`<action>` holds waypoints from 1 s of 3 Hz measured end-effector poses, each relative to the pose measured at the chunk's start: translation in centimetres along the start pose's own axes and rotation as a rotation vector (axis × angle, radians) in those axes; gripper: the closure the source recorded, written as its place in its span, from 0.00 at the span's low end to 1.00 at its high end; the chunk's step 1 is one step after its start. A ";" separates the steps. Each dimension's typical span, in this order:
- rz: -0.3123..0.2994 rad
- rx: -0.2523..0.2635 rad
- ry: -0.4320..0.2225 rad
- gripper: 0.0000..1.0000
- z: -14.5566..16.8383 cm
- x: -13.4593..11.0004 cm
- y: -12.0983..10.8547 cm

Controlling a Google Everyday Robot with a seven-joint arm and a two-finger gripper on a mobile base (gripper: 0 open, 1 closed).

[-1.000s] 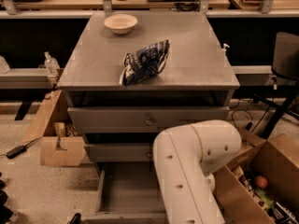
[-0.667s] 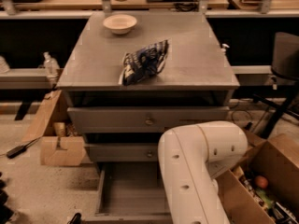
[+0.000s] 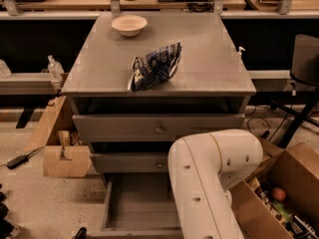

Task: Open bottom drawer

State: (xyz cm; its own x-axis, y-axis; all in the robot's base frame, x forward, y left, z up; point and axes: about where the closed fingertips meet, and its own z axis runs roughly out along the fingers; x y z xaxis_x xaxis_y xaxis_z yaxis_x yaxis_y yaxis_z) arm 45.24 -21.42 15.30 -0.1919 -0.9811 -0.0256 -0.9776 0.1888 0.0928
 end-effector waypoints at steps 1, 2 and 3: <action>0.000 0.000 0.000 1.00 0.0 0.0 -0.1; 0.000 0.000 0.000 0.84 0.0 -0.1 -0.2; 0.000 0.000 0.000 0.53 0.0 -0.1 -0.3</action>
Offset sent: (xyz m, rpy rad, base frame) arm 0.0012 0.0001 0.0000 0.0000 0.0000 0.0000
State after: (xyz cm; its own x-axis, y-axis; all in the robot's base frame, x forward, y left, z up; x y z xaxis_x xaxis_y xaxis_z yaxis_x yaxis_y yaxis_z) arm 45.52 -21.39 15.30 -0.1919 -0.9811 -0.0256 -0.9776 0.1888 0.0929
